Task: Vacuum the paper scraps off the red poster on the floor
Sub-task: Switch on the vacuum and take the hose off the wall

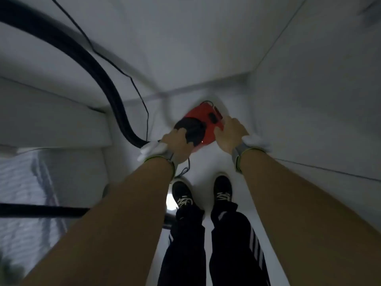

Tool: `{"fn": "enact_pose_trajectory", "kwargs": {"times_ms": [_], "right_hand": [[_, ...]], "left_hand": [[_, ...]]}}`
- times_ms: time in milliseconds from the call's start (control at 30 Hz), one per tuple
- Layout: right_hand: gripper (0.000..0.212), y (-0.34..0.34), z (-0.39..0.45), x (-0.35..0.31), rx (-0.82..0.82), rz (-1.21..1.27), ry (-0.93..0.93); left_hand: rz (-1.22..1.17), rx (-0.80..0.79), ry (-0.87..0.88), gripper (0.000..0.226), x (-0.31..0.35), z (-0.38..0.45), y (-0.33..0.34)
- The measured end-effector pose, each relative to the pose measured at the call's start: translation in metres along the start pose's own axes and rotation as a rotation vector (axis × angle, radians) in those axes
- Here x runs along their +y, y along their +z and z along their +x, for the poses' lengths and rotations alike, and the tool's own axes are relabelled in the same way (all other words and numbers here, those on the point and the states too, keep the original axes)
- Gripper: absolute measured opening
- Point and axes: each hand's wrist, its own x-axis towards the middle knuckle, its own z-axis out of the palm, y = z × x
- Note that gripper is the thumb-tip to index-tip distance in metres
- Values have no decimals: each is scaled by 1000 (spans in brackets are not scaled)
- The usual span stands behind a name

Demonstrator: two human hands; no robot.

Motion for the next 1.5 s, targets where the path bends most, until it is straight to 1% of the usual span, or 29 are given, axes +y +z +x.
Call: {"fn": "enact_pose_trajectory", "kwargs": {"times_ms": [67,167,267,333,367,433,500,567,667,700,767,867,967,1033,1200,1367,1433,1500], "right_hand": [[44,17,14,3,-8,17,8],[51,57,56,14,-43,20,21],[59,81,88,21,-24,32,-8],[61,100,115,28,-4,39,-19],[63,109,128,31,-4,41,-18],[66,115,139,32,-13,61,-27],[69,119,154,33,-19,111,-5],[71,122,162,33,-54,150,19],[73,127,162,30,-93,167,24],[73,129,162,30,-86,172,33],[76,132,163,27,-70,137,37],[87,133,165,23,-57,46,43],[94,129,169,18,-62,43,62],[97,128,169,18,-67,28,50],[89,126,163,20,-124,20,39],[64,109,142,10,-84,-59,-43],[58,101,130,2,-73,-110,-57],[52,90,114,-11,-43,-164,-83]], "left_hand": [[39,38,-17,44,-3,18,13],[99,16,-43,64,-9,67,46],[217,11,-61,69,-7,100,64],[352,18,-19,63,-6,126,78],[391,31,4,54,-5,136,82],[345,80,-5,32,-7,142,77],[291,115,-31,23,-9,153,71],[322,124,-4,24,-12,156,69],[369,145,88,42,-11,153,69],[373,148,108,43,-11,153,69],[384,149,133,40,-15,155,69],[379,95,133,36,-17,159,67],[379,105,129,35,-13,160,67],[400,76,120,35,-12,160,66],[365,77,140,34,-14,158,69],[310,69,57,48,-11,140,70],[279,85,80,49,-8,126,60],[246,78,100,45,-6,107,40]]}}
